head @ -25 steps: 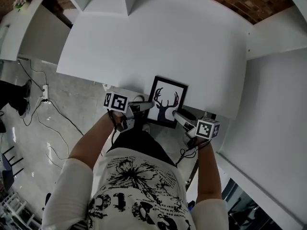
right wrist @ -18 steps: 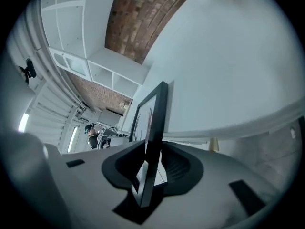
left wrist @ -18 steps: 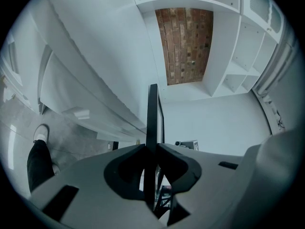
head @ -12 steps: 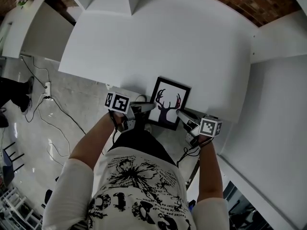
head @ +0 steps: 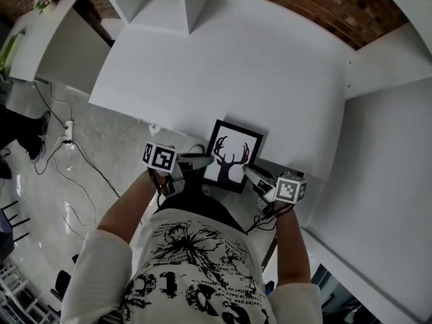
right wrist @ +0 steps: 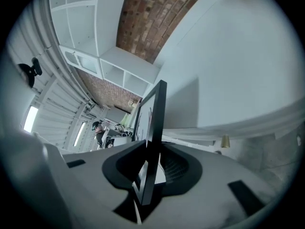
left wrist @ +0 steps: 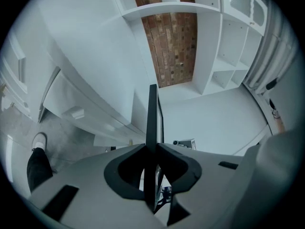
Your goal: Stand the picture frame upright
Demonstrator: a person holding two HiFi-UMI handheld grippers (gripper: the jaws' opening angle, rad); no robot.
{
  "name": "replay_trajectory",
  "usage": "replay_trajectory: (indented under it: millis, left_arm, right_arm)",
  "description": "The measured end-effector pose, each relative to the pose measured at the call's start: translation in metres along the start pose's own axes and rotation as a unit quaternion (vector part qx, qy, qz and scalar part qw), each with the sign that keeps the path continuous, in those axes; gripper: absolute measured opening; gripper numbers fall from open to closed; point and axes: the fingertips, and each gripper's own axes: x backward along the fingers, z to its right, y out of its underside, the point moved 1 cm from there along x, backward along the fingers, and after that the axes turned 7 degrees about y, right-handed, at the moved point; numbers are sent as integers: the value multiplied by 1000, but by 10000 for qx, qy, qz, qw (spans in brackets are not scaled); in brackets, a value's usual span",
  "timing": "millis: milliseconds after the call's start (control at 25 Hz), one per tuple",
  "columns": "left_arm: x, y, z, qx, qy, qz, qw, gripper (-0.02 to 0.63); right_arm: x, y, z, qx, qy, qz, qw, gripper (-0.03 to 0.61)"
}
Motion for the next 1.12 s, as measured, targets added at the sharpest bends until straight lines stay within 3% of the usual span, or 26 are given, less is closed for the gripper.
replay_trajectory:
  millis: [160, 520, 920, 1120]
  left_arm:
    - [2, -4, 16, -325, 106, 204, 9992, 87]
    - [45, 2, 88, -956, 291, 495, 9938, 86]
    - [81, -39, 122, -1680, 390, 711, 9824, 86]
    - [104, -76, 126, -1877, 470, 675, 9788, 87]
  right_arm:
    - [7, -6, -3, 329, -87, -58, 9994, 97]
    - [28, -9, -87, 955, -389, -21, 9947, 94]
    - [9, -47, -139, 1673, -534, 34, 9844, 92]
    - [-17, -76, -162, 1895, -506, 125, 9805, 92]
